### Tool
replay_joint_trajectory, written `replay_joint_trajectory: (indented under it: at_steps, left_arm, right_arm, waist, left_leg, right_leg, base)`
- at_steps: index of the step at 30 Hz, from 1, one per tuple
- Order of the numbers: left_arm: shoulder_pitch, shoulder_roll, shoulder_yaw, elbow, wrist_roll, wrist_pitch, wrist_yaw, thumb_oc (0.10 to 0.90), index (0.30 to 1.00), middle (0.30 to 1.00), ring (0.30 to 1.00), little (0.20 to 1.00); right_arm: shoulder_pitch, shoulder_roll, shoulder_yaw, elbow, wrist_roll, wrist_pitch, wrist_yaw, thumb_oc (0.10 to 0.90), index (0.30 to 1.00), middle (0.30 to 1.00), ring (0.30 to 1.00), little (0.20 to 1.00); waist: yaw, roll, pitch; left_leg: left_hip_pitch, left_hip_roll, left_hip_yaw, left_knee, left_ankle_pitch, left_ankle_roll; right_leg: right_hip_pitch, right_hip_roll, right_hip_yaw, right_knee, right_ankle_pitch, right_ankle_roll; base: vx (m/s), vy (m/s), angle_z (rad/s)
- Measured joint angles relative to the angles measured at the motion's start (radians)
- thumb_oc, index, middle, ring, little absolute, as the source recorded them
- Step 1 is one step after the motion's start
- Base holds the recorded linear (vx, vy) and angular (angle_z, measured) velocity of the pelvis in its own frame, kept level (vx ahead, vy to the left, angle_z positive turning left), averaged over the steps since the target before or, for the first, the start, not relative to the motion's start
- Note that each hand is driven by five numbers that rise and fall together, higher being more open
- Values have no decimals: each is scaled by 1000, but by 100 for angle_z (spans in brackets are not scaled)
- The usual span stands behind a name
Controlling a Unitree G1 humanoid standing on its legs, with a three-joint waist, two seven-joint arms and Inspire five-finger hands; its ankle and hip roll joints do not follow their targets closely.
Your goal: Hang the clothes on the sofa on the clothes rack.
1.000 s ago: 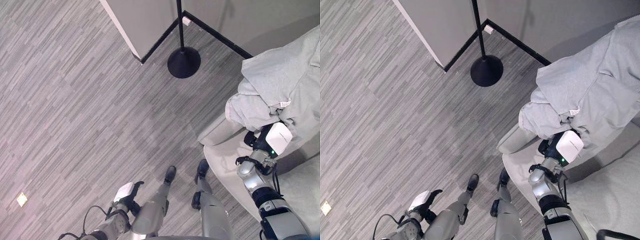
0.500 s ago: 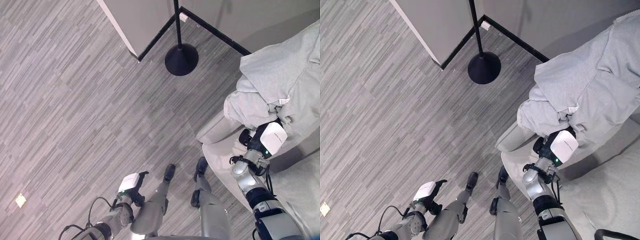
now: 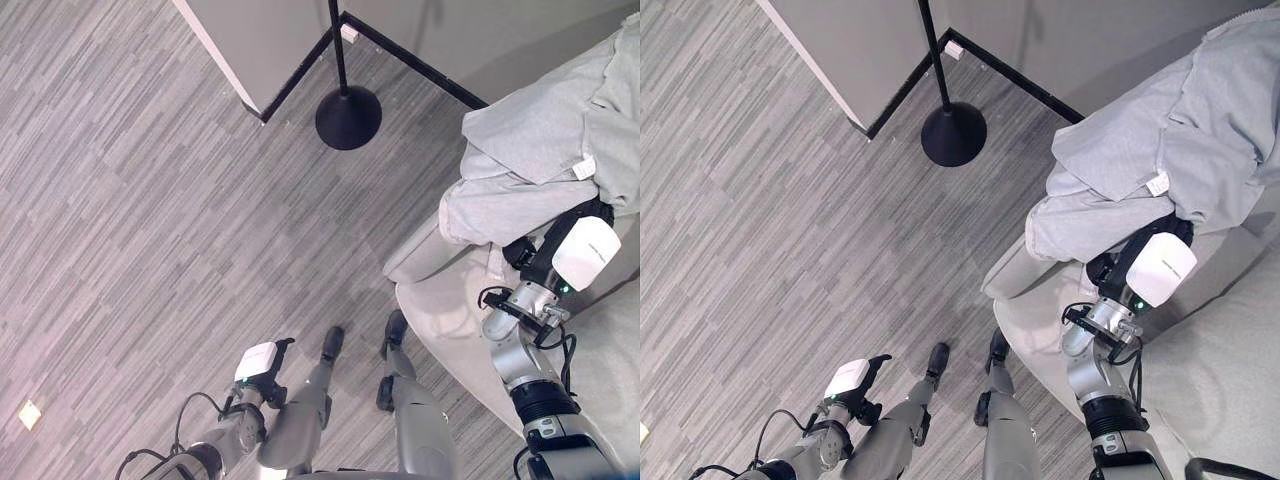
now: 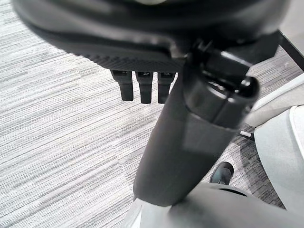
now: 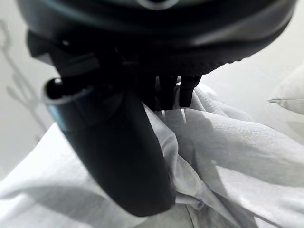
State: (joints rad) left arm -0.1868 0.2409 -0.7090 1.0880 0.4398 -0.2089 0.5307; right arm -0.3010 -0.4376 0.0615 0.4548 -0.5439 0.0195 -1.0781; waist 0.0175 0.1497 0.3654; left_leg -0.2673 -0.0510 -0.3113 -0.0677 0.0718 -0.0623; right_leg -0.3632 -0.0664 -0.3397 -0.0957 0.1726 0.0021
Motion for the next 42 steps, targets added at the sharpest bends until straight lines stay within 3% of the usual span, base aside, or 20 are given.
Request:
replay_joint_trajectory:
  at_steps: [5,6,9,10,11,15,19,29,34,36,38,39,40,42]
  left_arm:
    - [-1,2,-2,1,0,0,-1,800,900,900,900,900]
    - [-3,1,-7,0,-1,-1,-2,800,900,900,900,900]
    - [-9,3,-24,6,-2,-3,-3,800,900,900,900,900]
    - [-14,4,-36,8,-1,-3,-3,800,900,900,900,900]
    - [-19,3,-40,0,-2,-6,-4,800,900,900,900,900]
    - [-30,6,-53,-10,-2,-8,-15,800,900,900,900,900]
    - [-34,4,-83,-34,-1,-14,-17,800,900,900,900,900]
    - [-46,-11,-98,-39,-1,-26,-29,800,900,900,900,900]
    - [-45,-19,-95,-20,-5,-26,-29,800,900,900,900,900]
    - [-39,-29,-67,5,-10,-25,-30,800,900,900,900,900]
    - [-16,-37,7,28,-56,-16,-51,800,900,900,900,900]
    - [4,-37,47,21,-80,-10,-60,800,900,900,900,900]
    - [21,-34,62,13,-98,1,-66,800,900,900,900,900]
    - [40,-22,88,-15,-117,21,-92,800,900,900,900,900]
  right_arm:
    - [-78,8,49,194,6,6,-6,800,900,900,900,900]
    - [-143,26,88,348,55,17,-1,800,900,900,900,900]
    - [-234,63,148,549,137,11,3,800,900,900,900,900]
    - [-260,63,177,609,161,12,14,499,448,448,448,448]
    - [-271,66,186,643,179,6,31,400,300,300,300,300]
    - [-340,54,188,777,280,-31,79,400,300,300,300,300]
    - [-378,-19,198,830,404,-63,136,400,300,300,300,300]
    - [-343,-39,238,846,453,-119,192,400,300,300,300,300]
    - [-319,-33,199,821,550,-141,202,400,300,300,300,300]
    - [-301,-13,170,767,612,-152,215,400,300,300,300,300]
    - [-193,27,126,465,842,-200,300,400,300,300,300,300]
    - [-129,41,125,283,903,-210,333,400,300,300,300,300]
    - [-71,44,137,164,922,-254,372,400,300,300,300,300]
    - [-4,50,135,-14,1042,-275,448,400,300,300,300,300]
  waist:
    - [5,0,0]
    - [8,0,0]
    - [13,0,0]
    - [16,2,-1]
    - [32,8,0]
    - [63,16,-3]
    - [94,40,-18]
    - [67,47,-27]
    - [40,30,-39]
    - [29,14,-46]
    - [8,-23,-57]
    - [-1,-38,-63]
    - [-1,-50,-71]
    - [-9,-64,-73]
  left_leg:
    - [2,0,3,2,0,0]
    - [10,0,3,2,0,0]
    - [21,1,3,3,1,1]
    - [23,0,4,3,1,1]
    - [21,0,3,3,1,2]
    - [16,0,-1,6,3,3]
    - [8,-1,-16,9,4,5]
    - [18,-3,0,23,4,5]
    - [31,-1,16,19,2,5]
    - [33,1,26,19,0,6]
    - [64,7,60,17,-11,12]
    - [82,9,75,18,-17,13]
    - [95,12,88,18,-22,14]
    - [138,20,98,17,-37,16]
  right_leg:
    - [2,0,0,0,4,-2]
    - [10,0,0,0,4,-2]
    - [22,1,0,0,2,0]
    - [23,0,1,0,2,0]
    - [22,0,0,0,2,1]
    - [21,0,-4,0,3,2]
    - [20,-1,-17,0,3,1]
    - [34,0,-12,1,8,-5]
    - [39,2,4,1,10,2]
    - [39,6,15,1,12,5]
    - [57,16,48,1,17,7]
    - [68,19,62,1,18,7]
    - [80,22,73,0,18,6]
    - [120,31,82,0,17,6]
  base:
    - [0,0,0]
    - [0,0,0]
    - [0,0,0]
    - [0,0,0]
    - [0,0,0]
    - [-4,4,5]
    - [-2,13,9]
    - [-6,1,-1]
    - [-8,-1,-9]
    - [11,-1,-19]
    - [76,-23,-44]
    - [108,-26,-43]
    - [72,-17,-39]
    - [35,8,-22]
